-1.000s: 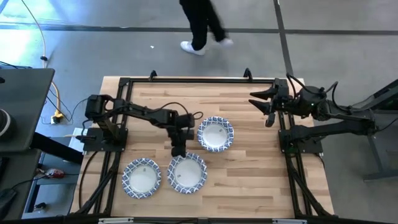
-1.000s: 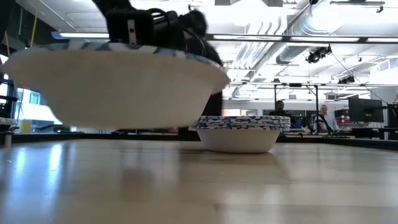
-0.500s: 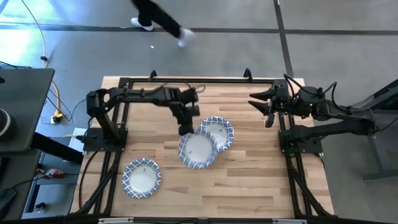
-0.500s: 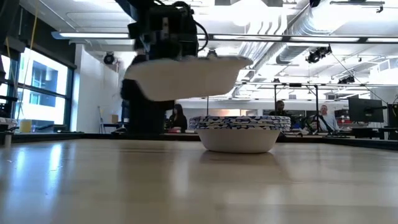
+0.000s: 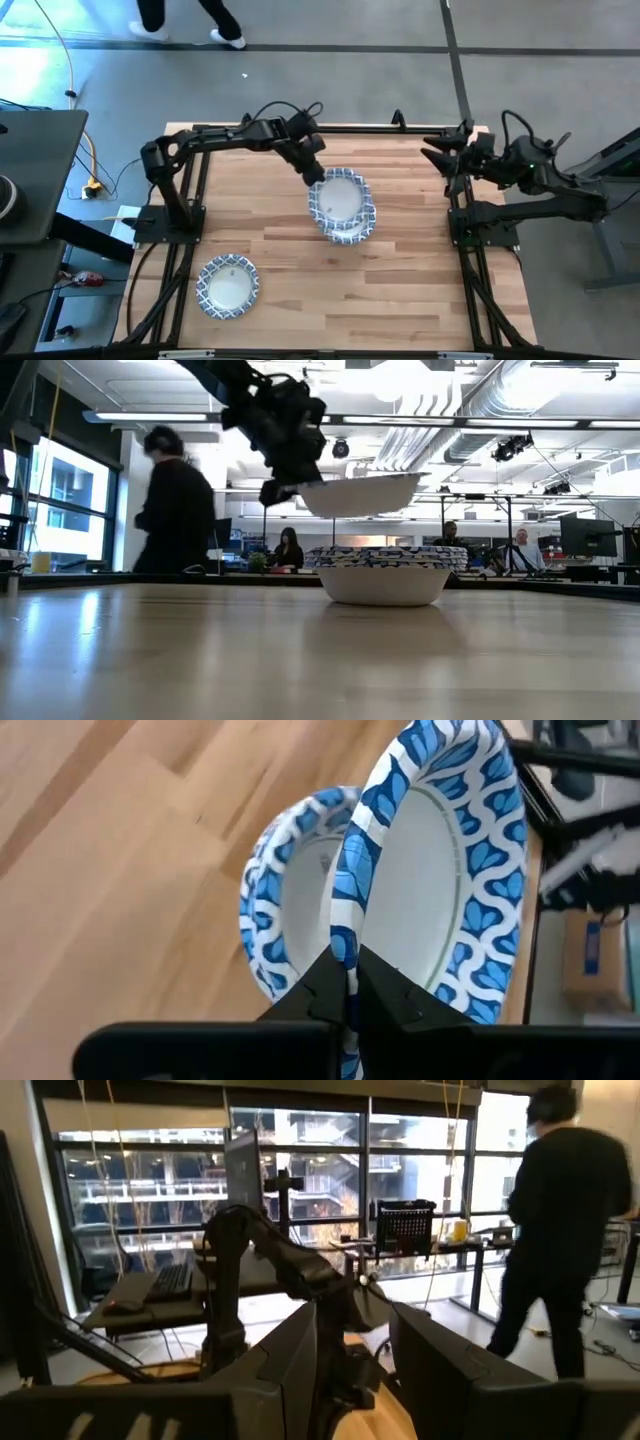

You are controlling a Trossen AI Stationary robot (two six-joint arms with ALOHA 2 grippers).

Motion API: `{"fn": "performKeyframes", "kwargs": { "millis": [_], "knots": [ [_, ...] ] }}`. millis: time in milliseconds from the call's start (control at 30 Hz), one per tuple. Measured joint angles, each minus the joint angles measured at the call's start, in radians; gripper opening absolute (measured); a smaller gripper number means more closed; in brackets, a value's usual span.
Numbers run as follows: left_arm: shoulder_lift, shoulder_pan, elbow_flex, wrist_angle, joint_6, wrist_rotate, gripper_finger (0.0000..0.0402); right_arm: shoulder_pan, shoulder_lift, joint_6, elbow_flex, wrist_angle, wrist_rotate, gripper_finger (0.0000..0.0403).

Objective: Nest bowls inside each other
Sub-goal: Stack the white patterned bowl on top of the other white patterned bowl

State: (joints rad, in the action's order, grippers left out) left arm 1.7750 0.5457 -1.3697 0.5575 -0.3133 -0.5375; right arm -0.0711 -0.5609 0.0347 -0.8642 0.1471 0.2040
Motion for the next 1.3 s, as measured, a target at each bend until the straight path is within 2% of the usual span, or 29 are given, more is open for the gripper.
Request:
{"fn": "performKeyframes", "kwargs": {
  "millis": [400,700,833,1100,1300],
  "knots": [
    [0.171,-0.081,0.001,-0.116,-0.130,-0.001,0.0003,0.000,0.006,-0.008,0.000,0.064,0.014,0.0121],
    [0.186,-0.076,0.001,-0.177,-0.166,0.034,0.0009,0.000,0.006,-0.008,0.000,0.093,0.014,0.0121],
    [0.186,-0.065,0.001,-0.183,-0.159,0.027,0.0048,0.000,0.006,-0.008,0.000,0.100,0.014,0.0121],
    [0.186,-0.066,0.001,-0.170,-0.120,0.055,0.0164,0.000,0.006,-0.008,0.000,0.112,0.014,0.0121],
    [0.186,-0.046,-0.009,-0.037,-0.019,0.134,0.0220,0.000,0.006,-0.011,0.000,0.112,0.014,0.0121]
  ]
}}
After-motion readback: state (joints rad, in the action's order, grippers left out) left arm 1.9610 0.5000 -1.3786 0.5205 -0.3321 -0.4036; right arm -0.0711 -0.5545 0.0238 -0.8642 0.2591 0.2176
